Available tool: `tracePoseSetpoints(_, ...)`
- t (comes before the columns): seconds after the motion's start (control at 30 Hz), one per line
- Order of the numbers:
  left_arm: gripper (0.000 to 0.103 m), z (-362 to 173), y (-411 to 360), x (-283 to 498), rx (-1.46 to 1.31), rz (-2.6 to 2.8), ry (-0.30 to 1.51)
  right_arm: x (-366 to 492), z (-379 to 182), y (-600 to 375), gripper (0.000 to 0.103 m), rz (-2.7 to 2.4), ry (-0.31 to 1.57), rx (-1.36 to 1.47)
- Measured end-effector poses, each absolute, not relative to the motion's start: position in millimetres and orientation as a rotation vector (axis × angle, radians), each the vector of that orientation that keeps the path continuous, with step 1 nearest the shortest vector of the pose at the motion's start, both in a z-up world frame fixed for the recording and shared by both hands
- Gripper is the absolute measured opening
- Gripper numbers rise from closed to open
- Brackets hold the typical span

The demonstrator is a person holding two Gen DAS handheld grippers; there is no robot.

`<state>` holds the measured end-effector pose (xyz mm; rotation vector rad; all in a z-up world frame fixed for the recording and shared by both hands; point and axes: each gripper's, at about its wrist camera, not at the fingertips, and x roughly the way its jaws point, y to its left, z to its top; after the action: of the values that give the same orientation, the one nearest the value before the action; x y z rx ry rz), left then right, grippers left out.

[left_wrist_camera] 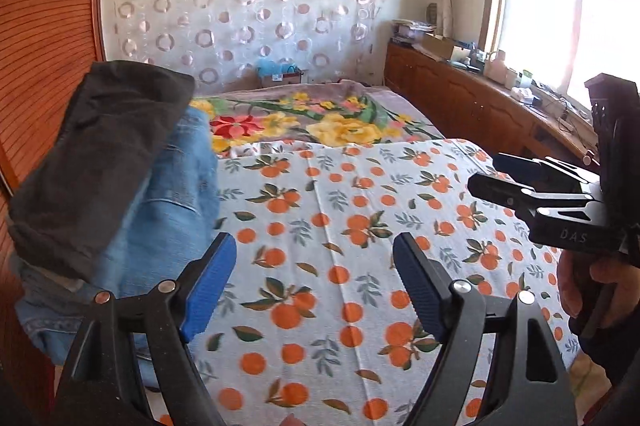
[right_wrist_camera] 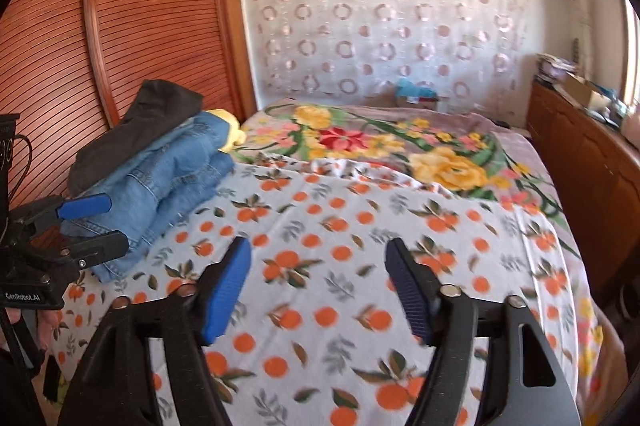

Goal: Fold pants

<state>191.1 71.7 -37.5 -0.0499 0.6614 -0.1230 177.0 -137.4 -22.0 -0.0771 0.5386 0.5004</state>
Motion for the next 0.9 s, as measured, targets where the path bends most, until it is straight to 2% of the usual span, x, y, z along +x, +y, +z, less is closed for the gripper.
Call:
tracePoseSetpoints(0.5,0.081,-56,37,177,-0.071,-0.116,0.674,102,-15,-145,0.079,0.376,0.555,-0.037)
tracePoseSetpoints(0.9,0.081,-17,19,130,-0.019,-0.102,0.578,31,11,-162,0.079,0.364,0.465,0.010)
